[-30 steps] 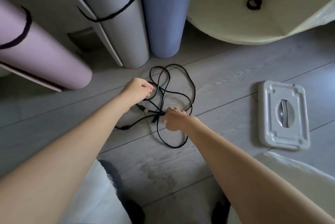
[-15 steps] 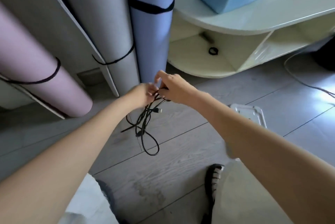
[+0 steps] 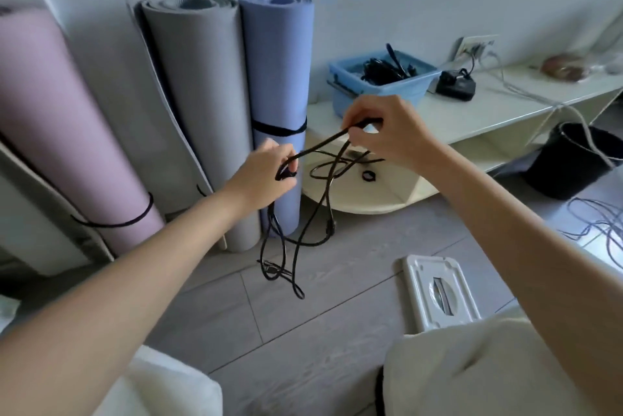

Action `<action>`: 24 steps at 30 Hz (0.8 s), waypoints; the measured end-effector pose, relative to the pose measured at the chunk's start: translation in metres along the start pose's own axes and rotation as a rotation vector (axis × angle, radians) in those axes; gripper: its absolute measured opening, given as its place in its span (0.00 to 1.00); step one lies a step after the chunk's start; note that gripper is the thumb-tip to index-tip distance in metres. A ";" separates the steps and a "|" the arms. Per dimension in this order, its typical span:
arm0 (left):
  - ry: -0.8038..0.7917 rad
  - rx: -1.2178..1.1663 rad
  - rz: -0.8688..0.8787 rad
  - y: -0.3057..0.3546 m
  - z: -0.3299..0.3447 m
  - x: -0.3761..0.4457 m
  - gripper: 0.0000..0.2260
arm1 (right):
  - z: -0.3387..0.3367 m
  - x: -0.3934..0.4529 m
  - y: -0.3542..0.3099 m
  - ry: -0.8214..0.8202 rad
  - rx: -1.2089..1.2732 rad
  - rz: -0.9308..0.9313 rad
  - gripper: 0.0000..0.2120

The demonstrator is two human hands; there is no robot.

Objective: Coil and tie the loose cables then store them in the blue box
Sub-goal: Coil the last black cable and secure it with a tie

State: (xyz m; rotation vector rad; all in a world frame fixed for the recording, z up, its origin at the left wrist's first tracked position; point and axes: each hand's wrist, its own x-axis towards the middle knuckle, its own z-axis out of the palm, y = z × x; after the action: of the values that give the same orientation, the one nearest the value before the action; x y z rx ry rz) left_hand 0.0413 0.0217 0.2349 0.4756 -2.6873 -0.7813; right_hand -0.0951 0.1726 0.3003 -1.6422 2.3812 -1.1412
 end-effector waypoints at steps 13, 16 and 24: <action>-0.153 -0.154 -0.031 0.009 0.009 -0.003 0.11 | 0.028 -0.021 0.021 -0.490 -0.299 0.215 0.28; -0.231 -0.086 0.102 0.029 0.024 -0.001 0.12 | 0.051 -0.018 0.016 -0.456 -0.233 0.200 0.14; -0.117 -0.095 -0.034 -0.003 0.008 0.009 0.07 | 0.020 -0.007 0.027 -0.201 0.076 0.283 0.07</action>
State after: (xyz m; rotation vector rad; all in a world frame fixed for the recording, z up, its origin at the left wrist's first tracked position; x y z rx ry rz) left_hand 0.0306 0.0190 0.2283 0.4668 -2.7395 -0.9701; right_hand -0.1048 0.1720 0.2675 -1.2775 2.3163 -0.9556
